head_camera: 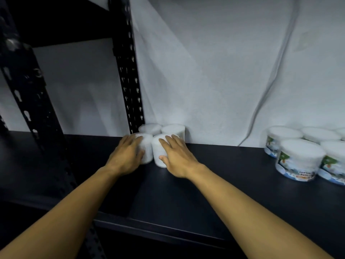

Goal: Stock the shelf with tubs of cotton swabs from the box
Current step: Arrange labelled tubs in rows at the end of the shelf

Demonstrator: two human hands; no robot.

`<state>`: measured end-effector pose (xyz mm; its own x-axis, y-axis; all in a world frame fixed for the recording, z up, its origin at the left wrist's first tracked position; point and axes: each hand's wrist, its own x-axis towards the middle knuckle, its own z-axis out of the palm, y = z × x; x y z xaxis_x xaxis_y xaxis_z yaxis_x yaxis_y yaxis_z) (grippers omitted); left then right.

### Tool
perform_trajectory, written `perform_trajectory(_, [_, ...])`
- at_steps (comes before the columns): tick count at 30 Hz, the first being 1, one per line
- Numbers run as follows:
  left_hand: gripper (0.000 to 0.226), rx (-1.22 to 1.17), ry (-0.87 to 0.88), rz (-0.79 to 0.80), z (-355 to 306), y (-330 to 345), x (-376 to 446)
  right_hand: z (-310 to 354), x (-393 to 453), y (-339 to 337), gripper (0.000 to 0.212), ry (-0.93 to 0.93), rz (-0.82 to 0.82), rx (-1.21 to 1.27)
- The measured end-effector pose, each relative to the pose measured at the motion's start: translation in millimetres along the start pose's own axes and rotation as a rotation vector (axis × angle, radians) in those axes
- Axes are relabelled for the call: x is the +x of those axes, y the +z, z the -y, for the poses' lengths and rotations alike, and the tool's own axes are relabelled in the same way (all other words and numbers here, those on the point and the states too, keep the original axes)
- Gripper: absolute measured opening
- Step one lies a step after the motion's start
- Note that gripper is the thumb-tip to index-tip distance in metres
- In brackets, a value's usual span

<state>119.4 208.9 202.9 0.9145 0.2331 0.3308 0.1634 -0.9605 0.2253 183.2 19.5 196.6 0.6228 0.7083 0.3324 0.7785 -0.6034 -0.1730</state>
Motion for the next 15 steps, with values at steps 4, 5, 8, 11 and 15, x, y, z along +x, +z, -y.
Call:
perform_trajectory(4, [0.054, -0.02, 0.006, -0.013, 1.4, 2.4, 0.0, 0.3, 0.4, 5.7, 0.052, 0.0, -0.065, 0.0])
perform_trajectory(5, [0.054, -0.016, 0.01, -0.018, 0.3, 2.0, -0.5, 0.5, -0.5, 4.6, 0.052, -0.002, -0.069, 0.01])
perform_trajectory(8, [0.054, -0.012, 0.016, -0.022, -6.5, -2.0, -6.1, 0.1, -7.3, -0.1, 0.052, -0.01, -0.068, 0.033])
perform_trajectory(11, [0.052, -0.028, 0.043, -0.045, -18.7, -5.0, -19.0, -3.0, -27.1, -8.3, 0.052, -0.023, -0.081, 0.05])
perform_trajectory(15, [0.051, -0.045, 0.06, -0.058, -50.8, -6.6, -47.0, -13.1, -69.1, -22.3, 0.051, -0.044, -0.124, 0.038])
